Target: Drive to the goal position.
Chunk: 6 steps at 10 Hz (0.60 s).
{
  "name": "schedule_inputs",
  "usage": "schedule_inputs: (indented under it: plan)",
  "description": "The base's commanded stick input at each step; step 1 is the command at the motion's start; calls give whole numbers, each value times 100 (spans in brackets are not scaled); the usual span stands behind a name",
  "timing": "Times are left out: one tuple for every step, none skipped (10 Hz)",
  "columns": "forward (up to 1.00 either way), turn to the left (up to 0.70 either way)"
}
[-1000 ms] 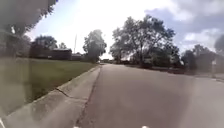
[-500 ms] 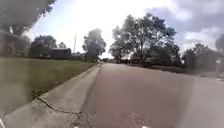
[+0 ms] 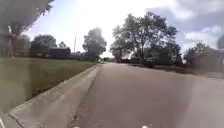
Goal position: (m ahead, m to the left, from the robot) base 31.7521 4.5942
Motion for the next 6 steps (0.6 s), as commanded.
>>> schedule_inputs:
  plan:
    - [100, 0]
    - [100, 0]
    - [100, 0]
    - [100, 0]
    - [100, 0]
    - [100, 0]
